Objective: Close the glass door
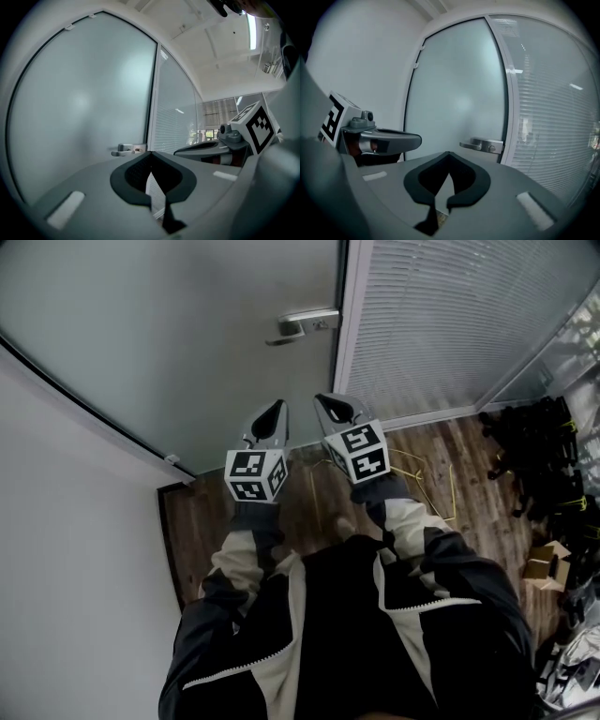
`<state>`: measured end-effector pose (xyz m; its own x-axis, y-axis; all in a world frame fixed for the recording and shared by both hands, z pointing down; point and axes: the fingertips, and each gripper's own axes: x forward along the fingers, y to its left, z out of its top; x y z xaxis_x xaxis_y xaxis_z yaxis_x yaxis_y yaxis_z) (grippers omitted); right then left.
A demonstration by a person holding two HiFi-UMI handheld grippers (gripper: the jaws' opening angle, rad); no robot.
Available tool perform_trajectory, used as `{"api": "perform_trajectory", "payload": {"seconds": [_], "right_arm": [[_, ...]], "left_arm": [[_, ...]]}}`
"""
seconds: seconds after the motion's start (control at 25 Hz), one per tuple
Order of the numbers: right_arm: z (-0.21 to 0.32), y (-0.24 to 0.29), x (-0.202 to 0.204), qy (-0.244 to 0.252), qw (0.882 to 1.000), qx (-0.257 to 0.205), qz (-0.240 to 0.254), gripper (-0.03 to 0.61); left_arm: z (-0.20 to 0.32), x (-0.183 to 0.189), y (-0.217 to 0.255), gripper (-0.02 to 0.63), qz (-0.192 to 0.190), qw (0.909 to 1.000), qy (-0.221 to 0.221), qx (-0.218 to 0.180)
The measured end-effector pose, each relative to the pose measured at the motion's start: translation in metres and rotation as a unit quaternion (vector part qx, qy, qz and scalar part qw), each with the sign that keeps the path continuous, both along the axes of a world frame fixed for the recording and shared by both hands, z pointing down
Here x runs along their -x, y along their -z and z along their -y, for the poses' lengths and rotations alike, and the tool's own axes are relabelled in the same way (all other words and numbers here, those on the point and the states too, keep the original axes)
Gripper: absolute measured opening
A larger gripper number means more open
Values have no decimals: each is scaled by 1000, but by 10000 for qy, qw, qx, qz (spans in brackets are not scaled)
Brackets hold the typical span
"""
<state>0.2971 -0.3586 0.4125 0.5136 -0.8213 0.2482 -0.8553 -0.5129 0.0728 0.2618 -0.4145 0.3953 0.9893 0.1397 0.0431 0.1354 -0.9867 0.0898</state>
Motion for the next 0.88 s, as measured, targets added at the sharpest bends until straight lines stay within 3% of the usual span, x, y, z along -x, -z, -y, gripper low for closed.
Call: {"api": "perform_trajectory", "payload": {"seconds": [0.32,0.88], "right_arm": [[-3,-1,26,-264,9996,16,-136,1],[12,8,59,-165,9994,92,-296,0]], "left_arm": [[4,21,-4,3,55,9999,-111,-15],[17,48,-1,3,84,10000,-8,-33]]}}
